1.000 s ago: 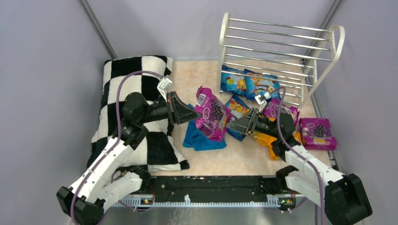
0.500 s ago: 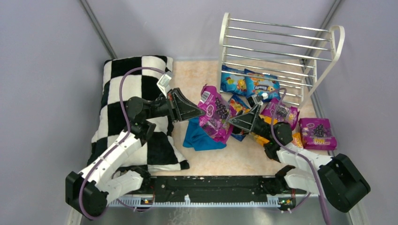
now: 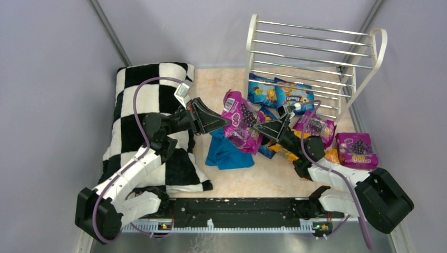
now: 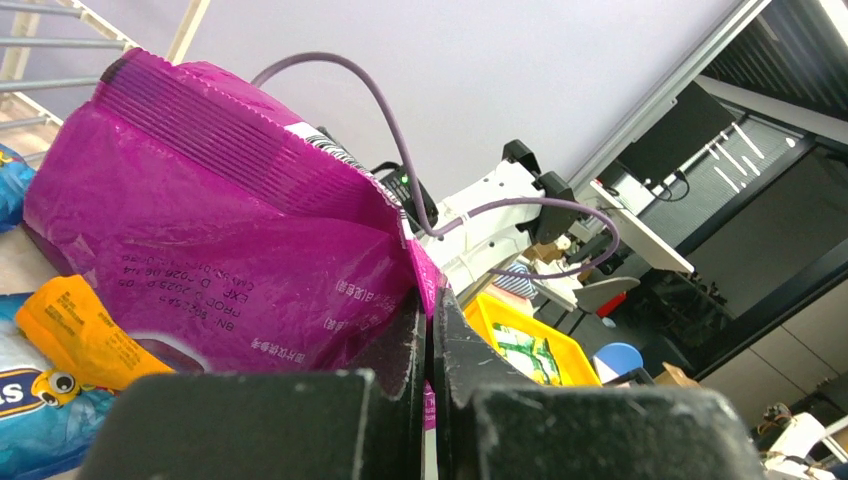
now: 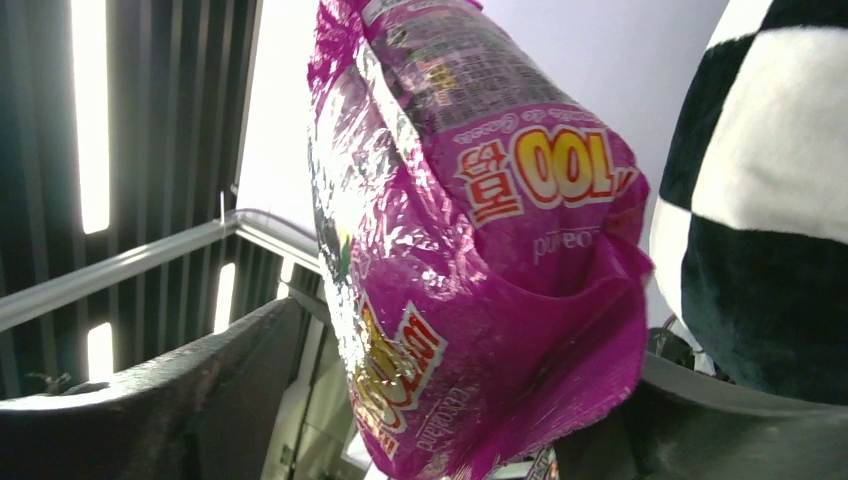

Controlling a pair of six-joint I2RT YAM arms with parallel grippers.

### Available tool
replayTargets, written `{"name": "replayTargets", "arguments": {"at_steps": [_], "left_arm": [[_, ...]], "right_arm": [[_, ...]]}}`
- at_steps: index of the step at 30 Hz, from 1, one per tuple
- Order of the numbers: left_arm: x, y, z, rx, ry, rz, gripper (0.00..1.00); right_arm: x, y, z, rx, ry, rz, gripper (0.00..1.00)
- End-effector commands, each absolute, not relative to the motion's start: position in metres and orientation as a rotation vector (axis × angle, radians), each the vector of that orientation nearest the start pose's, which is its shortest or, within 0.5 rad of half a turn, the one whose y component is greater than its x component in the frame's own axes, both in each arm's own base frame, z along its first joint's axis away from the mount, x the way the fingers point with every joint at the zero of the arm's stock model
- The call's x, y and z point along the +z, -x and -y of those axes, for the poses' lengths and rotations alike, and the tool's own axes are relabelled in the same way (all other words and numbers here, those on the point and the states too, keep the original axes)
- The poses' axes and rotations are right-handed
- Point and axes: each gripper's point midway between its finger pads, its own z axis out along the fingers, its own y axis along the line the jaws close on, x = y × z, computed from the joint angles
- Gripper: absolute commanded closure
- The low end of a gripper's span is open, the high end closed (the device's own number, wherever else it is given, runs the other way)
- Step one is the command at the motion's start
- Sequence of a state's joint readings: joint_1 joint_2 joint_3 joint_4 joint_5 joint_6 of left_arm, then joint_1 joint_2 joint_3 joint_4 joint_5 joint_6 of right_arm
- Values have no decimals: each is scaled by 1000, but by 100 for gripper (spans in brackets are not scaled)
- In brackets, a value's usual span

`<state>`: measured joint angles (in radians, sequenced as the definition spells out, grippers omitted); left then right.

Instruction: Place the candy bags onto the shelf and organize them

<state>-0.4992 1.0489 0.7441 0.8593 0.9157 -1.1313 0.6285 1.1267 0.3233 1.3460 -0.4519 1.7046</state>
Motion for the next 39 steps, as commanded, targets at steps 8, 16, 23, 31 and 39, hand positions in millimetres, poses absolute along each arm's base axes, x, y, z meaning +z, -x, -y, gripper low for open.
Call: {"name": "replayTargets", "arguments": {"at_steps": [8, 16, 23, 31, 39], "left_arm": [[391, -176, 269, -1679, -534, -1373, 100], [375, -198, 262, -1544, -390, -1510, 65], [360, -221, 239, -1290, -253, -1625, 11], [333, -235, 197, -953, -160, -1755, 1], [348, -241, 132, -578, -45, -1731, 1]], "right_arm": [[384, -157, -240, 2330, -183, -1096, 57], [392, -157, -232, 2320, -206, -1052, 71], [389, -164, -225, 2289, -297, -1042, 81], [388, -184, -224, 2130, -352, -1099, 87], [396, -215, -223, 1774, -357, -1232, 93]]}}
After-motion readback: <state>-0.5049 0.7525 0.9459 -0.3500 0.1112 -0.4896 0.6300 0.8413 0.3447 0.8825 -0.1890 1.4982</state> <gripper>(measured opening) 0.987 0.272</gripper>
